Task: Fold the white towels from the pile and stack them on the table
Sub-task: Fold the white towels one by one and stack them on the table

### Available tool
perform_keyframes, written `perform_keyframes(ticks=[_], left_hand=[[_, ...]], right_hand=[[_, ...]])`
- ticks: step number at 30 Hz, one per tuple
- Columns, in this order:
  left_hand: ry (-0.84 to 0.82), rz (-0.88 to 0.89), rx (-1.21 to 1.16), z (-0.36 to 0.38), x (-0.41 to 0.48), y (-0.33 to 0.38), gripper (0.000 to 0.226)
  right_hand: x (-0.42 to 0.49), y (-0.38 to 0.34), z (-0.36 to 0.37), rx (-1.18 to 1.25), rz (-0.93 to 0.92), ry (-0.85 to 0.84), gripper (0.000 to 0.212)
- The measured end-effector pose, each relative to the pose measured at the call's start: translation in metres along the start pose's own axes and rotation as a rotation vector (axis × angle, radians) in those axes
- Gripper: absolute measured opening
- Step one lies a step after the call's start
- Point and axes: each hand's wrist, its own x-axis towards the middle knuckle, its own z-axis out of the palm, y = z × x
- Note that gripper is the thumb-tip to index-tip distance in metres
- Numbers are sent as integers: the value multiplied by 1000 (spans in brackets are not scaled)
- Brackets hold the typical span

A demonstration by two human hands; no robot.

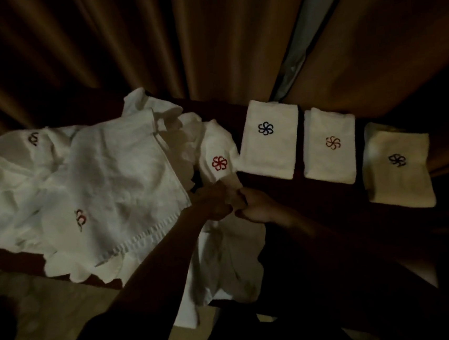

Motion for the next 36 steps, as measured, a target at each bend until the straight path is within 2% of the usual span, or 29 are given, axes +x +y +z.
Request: perform_keyframes(ticks=[3, 6, 10, 14, 19, 22, 29, 33, 36], left_hand=[[-5, 68, -41, -3, 0, 2, 45], [-51, 115, -79, -11, -5, 6, 46], [-47, 144, -254, -41, -15, 21, 44], [-1, 199, -362, -79, -28, 46, 48], [-29, 238, -226, -104, -44, 85, 49], [24, 232, -158, -107, -54, 100, 48], [162, 244, -404, -115, -73, 126, 33], [267, 339, -585, -112, -85, 135, 14], [295, 368, -679, -111, -98, 144, 20]], right_hand=[[1, 0, 1, -13, -18, -10, 43], [-5, 1, -9, 19, -29, -42, 22], [-19, 6, -41, 225, -67, -9, 28], [-47, -3, -91, 390, -154, 34, 18], [-80, 5, -129, 394, -272, 7, 24], [-97, 17, -144, 361, -309, 60, 26], [-125, 40, -169, 363, -394, 211, 26], [-130, 55, -164, 327, -321, 230, 52], [-132, 65, -156, 346, -268, 221, 71]])
